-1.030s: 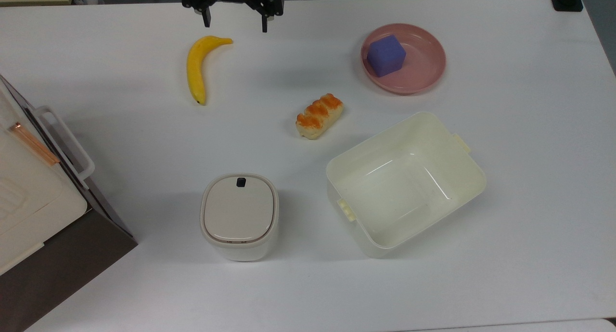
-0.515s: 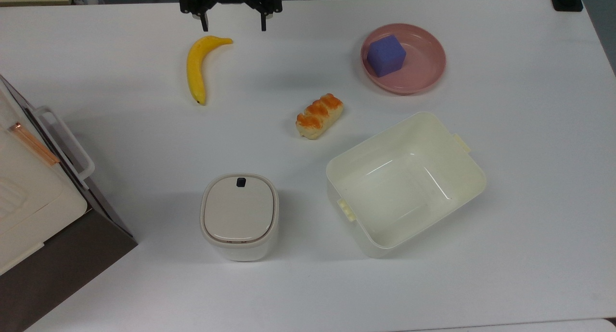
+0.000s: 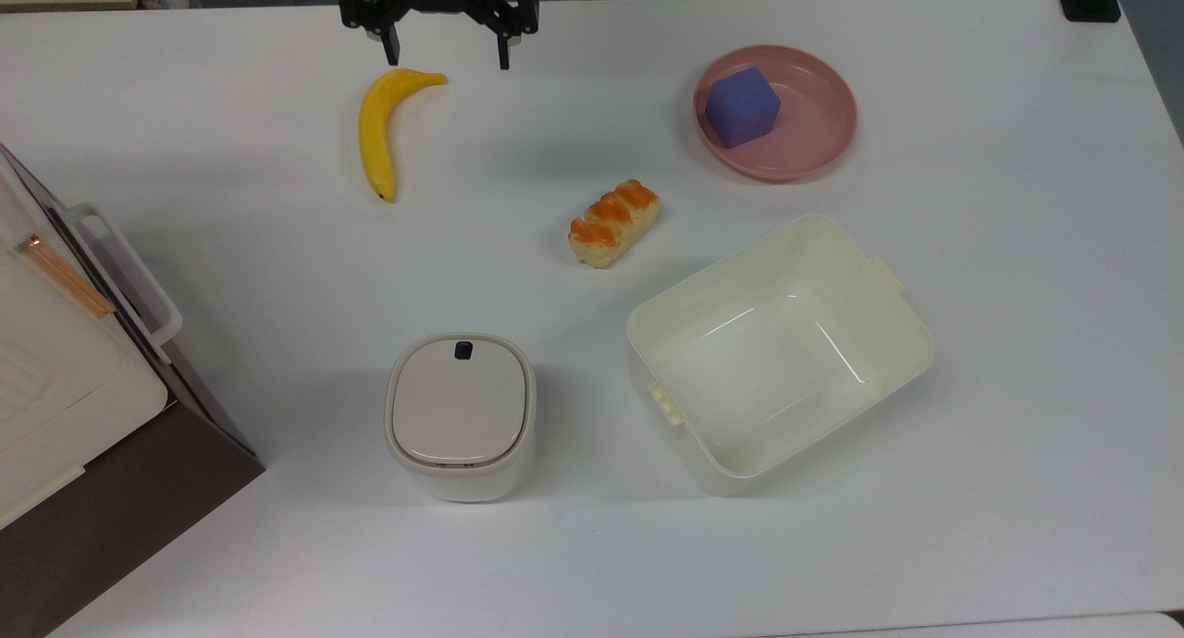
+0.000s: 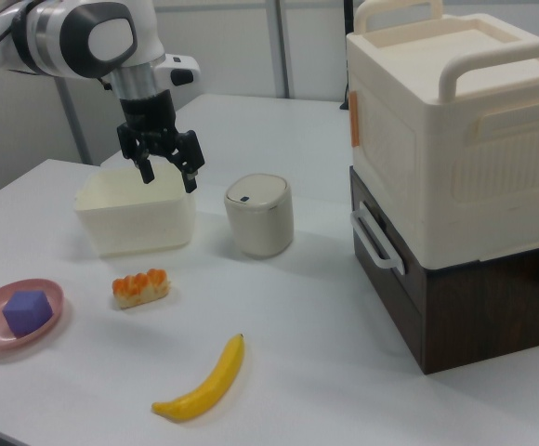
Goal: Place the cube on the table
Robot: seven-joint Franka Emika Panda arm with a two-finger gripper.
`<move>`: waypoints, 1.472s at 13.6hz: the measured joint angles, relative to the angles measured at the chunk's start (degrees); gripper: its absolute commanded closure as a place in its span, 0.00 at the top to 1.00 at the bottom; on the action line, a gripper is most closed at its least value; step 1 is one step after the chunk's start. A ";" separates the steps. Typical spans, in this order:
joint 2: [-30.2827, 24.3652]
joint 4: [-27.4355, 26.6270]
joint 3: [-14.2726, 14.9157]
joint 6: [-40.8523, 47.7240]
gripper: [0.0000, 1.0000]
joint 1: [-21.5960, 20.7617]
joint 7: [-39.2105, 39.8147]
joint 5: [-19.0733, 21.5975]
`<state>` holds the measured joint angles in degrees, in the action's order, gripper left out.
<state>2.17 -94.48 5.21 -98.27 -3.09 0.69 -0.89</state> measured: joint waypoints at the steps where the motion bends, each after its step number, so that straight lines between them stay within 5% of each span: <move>1: 0.02 -0.17 0.00 -0.05 1.00 -0.01 -0.05 0.05; 7: 0.10 -4.98 -0.60 -0.06 1.00 -5.04 6.59 0.05; 20: 0.44 -19.39 -1.03 -3.36 1.00 -29.96 5.58 1.88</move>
<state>2.60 -113.88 4.18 -101.64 -33.05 6.27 0.99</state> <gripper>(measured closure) 0.000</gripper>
